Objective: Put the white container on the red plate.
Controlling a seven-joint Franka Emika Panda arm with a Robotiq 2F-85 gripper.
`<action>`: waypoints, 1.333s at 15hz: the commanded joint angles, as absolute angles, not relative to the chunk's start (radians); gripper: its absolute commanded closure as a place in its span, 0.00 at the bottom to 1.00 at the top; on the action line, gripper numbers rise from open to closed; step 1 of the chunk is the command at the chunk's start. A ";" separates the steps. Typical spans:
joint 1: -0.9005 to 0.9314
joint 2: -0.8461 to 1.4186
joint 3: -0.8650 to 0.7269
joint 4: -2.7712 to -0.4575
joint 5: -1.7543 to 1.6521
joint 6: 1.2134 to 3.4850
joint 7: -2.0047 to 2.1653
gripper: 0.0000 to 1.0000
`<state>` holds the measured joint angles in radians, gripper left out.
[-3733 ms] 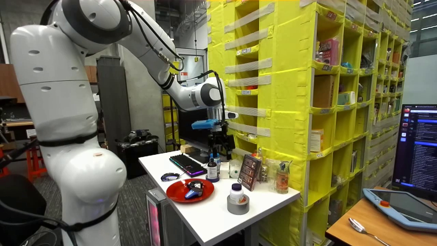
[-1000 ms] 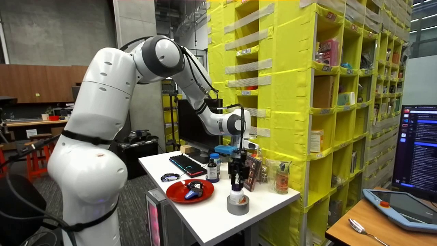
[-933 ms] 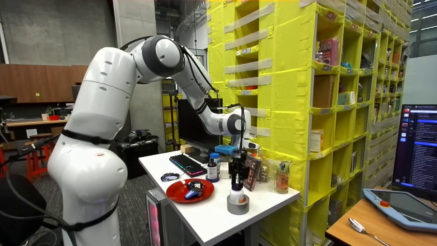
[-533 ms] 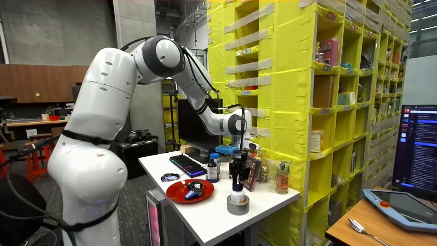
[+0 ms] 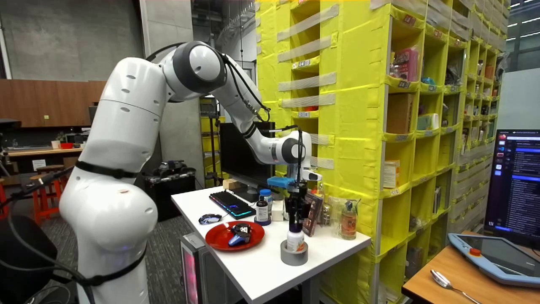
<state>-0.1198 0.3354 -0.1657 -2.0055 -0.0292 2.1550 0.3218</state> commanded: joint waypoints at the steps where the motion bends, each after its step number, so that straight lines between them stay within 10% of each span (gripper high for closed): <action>1: -0.109 0.209 -0.173 -2.071 -0.038 2.171 0.324 0.74; 20: 0.002 -0.067 -0.005 -2.225 -0.448 2.169 0.400 0.74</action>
